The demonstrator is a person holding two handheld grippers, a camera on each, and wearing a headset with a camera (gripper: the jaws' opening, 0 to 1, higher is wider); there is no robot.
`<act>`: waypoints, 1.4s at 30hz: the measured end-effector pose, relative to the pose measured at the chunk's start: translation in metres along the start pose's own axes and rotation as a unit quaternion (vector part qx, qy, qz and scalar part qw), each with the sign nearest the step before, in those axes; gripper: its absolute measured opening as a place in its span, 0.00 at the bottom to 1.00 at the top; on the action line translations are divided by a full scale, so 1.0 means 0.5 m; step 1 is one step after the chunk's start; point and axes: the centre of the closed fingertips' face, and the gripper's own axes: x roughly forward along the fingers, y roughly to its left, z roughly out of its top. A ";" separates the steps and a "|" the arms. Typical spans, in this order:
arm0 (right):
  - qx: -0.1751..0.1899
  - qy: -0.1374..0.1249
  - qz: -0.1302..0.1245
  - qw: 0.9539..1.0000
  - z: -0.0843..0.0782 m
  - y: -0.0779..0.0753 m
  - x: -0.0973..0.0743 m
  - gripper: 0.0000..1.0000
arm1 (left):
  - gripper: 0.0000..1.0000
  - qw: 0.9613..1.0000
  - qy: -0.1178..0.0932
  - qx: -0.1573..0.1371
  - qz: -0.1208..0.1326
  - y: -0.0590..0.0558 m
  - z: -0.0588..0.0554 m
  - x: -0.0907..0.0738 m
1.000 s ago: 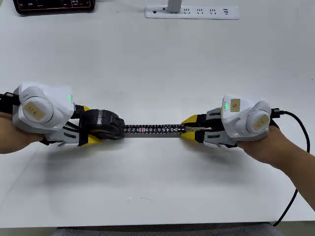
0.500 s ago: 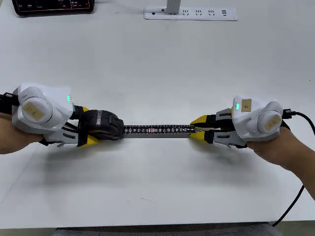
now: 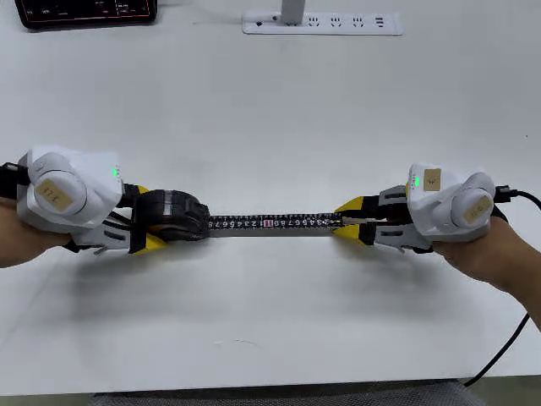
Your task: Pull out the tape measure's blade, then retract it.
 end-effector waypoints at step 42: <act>-0.013 0.053 0.003 0.999 -0.081 -0.028 -0.085 0.08 | 0.29 1.000 -0.001 -0.001 0.001 0.000 0.002 0.000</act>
